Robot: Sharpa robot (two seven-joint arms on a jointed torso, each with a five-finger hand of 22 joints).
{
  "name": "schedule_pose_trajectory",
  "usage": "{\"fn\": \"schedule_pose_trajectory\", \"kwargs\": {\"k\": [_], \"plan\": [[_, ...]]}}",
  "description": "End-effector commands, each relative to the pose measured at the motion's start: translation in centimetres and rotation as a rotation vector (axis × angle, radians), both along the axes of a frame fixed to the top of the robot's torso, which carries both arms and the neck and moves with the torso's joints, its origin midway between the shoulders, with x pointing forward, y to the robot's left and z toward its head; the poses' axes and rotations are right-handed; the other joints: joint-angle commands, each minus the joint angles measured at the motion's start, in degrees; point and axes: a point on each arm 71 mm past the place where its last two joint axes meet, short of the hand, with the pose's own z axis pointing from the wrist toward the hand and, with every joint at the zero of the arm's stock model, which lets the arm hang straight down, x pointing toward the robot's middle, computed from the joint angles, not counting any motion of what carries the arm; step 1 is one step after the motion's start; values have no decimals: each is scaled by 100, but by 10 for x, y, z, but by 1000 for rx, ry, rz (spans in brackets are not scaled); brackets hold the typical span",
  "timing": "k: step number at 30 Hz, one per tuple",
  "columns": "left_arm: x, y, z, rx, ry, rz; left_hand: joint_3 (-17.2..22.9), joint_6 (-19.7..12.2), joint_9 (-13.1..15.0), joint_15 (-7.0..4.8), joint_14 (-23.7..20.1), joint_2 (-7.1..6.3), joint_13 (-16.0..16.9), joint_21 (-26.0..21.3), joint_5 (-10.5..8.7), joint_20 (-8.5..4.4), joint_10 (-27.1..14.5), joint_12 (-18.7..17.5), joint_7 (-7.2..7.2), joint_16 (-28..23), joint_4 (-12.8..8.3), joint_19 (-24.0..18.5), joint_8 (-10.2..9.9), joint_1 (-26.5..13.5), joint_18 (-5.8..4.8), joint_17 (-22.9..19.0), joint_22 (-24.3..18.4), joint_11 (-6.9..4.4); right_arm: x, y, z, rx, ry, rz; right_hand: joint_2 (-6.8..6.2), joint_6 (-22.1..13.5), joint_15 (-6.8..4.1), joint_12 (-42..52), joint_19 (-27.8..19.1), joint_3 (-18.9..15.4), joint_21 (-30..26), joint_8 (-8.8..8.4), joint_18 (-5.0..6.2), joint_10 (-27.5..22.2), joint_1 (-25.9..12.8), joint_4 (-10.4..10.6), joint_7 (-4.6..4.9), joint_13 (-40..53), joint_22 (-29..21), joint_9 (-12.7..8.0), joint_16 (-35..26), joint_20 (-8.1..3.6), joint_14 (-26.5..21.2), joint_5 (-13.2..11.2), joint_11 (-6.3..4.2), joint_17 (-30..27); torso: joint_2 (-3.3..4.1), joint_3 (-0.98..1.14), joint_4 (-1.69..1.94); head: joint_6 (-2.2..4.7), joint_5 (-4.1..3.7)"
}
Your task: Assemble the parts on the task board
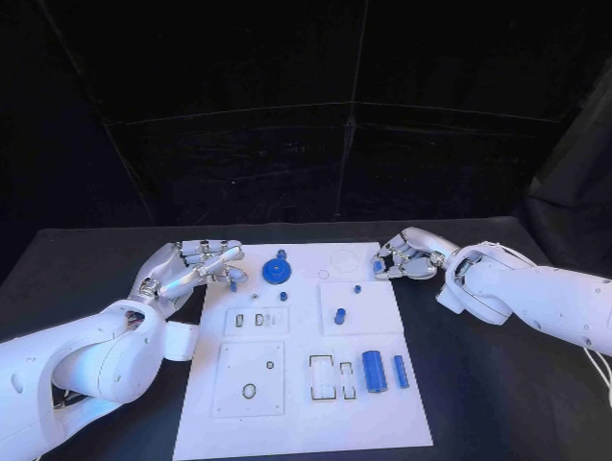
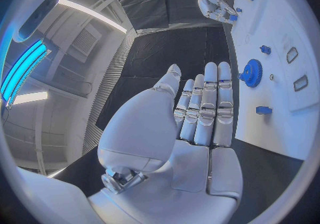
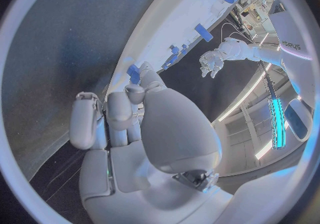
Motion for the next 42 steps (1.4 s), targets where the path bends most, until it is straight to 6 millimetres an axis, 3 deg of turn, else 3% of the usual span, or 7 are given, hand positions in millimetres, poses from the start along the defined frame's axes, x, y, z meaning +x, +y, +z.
{"fn": "schedule_pose_trajectory", "kwargs": {"k": [1, 13, 17, 23, 29, 36, 42], "plan": [[0, -1, 2, -4, -8, -12, 0, 48, -2, -30, -11, 3, -8, -32, -20, -10, 43, -32, 9, -30, -36, -8, -36, 32, 73, 6, -5, 1, 1, 2, 1, -13, -10, 2, 64, 64, -22, 35, 33, 45, 28, 31, -63, 31, 13, -2, -19, 12, 15, 9, 39, -2, 32, 43, -17, 10, 3, 1, -10, -11, 4], [-1, -1, 2, -3, -7, -11, 0, 48, -2, -30, -11, 3, -8, -32, -20, -10, 43, -32, 9, -30, -36, -8, -36, 32, 73, 6, -5, 1, -2, 6, 7, -51, -92, -17, 252, 221, -60, 85, 100, 321, 75, 40, -84, 75, 102, -84, -69, 58, 120, -3, 84, -40, 45, 20, -60, 90, -7, 3, -1, -5, 5], [-1, 0, 2, -3, -8, -9, 0, 48, -2, -30, -11, 3, -8, -32, -20, -10, 43, -32, 9, -30, -36, -8, -36, 32, 73, 6, -5, 1, -8, 10, 11, -45, -113, -21, 265, 236, -64, 98, 134, 376, 98, 28, -95, 89, 63, -75, -72, 71, 173, -10, 93, -46, 48, 64, -62, 104, -19, -1, -5, -21, 2], [-1, 0, 2, -3, -8, -9, 0, 48, -2, -30, -11, 3, -8, -32, -20, -10, 43, -32, 9, -30, -36, -8, -36, 32, 73, 6, -5, 1, -17, 18, 17, -11, -113, -18, 252, 235, -64, 87, 157, 405, 114, 11, -103, 89, 5, -55, -70, 65, 209, -19, 91, -48, 46, 85, -60, 97, -17, -10, -1, 24, 12], [-1, 1, 2, -2, -9, -6, 0, 48, -2, -30, -11, 3, -8, -32, -20, -10, 43, -32, 9, -30, -36, -8, -36, 32, 73, 6, -5, 1, -27, 40, 22, 54, -100, 15, 252, 235, -63, 80, 161, 414, 117, 6, -105, 87, -12, -49, -69, 61, 216, -22, 90, -48, 45, 88, -59, 95, -23, -6, 9, -1, 35], [0, 2, 2, -1, -10, -4, -2, 48, -3, -30, -11, 6, -10, -32, -20, -12, 42, -39, 13, -34, -46, -7, -42, 34, 72, 13, -6, 3, -32, 78, 30, 109, -40, 38, 256, 254, -63, -148, 148, 481, 110, -16, -100, -11, -103, -12, -75, -101, 199, -32, 26, -47, 17, 34, -61, -22, -54, -25, 33, -26, 68], [1, 3, 2, -1, -13, 0, -3, 49, -3, -30, -10, 5, -10, -32, -20, -12, 43, -39, 13, -34, -47, -7, -42, 32, 72, 13, -6, 4, -33, 114, 32, 100, -18, 79, 253, 254, -63, -185, 147, 503, 109, -24, -100, -29, -113, -13, -74, -125, 197, -35, 10, -48, 10, 24, -62, -46, -85, -49, 59, -64, 154]]}}
